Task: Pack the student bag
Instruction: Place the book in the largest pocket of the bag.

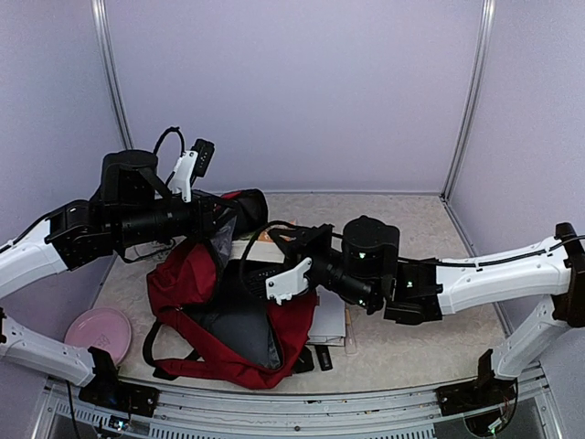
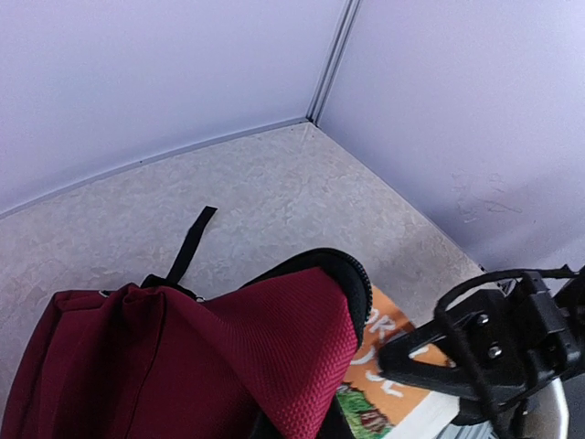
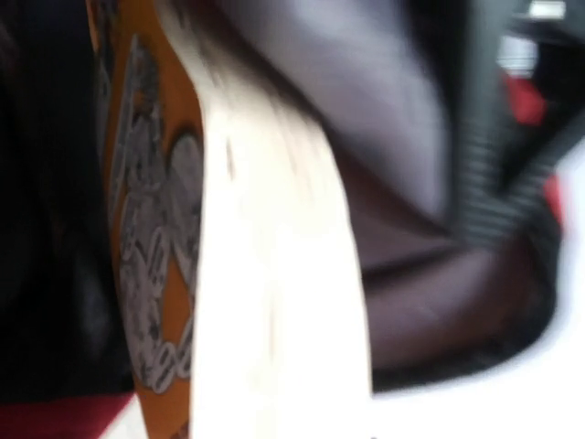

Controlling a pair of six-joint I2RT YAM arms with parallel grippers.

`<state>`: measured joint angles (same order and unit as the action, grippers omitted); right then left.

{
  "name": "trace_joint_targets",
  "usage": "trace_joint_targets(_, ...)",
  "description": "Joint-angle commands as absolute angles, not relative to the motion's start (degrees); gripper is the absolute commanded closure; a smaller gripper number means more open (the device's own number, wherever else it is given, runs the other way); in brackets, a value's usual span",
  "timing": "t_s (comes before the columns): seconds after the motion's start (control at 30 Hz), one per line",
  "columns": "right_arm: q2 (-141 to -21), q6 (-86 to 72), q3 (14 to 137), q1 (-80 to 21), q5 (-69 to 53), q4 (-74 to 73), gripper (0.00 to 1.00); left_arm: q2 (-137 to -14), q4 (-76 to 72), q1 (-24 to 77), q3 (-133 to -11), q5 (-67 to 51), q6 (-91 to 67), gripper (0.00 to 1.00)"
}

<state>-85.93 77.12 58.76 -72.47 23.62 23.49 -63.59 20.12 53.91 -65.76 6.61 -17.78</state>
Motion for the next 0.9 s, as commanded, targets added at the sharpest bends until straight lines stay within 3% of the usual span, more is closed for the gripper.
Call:
trace_joint_targets(0.0,-91.5,78.9,59.7,-70.4,23.8,31.7,1.00,-63.3,14.0,53.8,-66.3,1.9,-18.4,1.00)
trace_joint_targets(0.43,-110.8,75.6,70.2,-68.3,26.2,35.0,1.00,-66.6,7.8,53.7,-64.7,-4.1,-19.2,1.00)
trace_joint_targets(0.5,-112.4,72.8,71.2,-68.9,26.2,33.4,0.88,-66.6,7.8,53.6,-64.3,-3.3,-18.8,1.00)
trace_joint_targets(0.53,-112.7,70.7,72.2,-69.5,26.6,30.7,0.73,-66.5,8.3,53.4,-64.1,-2.5,-18.6,1.00)
trace_joint_targets(0.57,-112.7,68.3,73.4,-70.1,27.2,27.8,0.47,-66.3,9.0,53.2,-63.9,-1.5,-18.4,1.00)
trace_joint_targets(0.6,-112.2,65.9,74.0,-70.9,28.1,26.6,0.11,-66.1,9.6,52.9,-63.4,-0.5,-18.3,1.00)
trace_joint_targets(0.63,-111.4,64.1,74.1,-71.7,28.9,25.6,0.01,-65.7,9.9,52.4,-62.7,0.0,-18.4,1.00)
trace_joint_targets(0.87,-98.0,45.7,72.1,-74.6,22.0,6.7,0.00,-62.2,10.5,49.3,-57.2,3.6,-20.3,1.00)
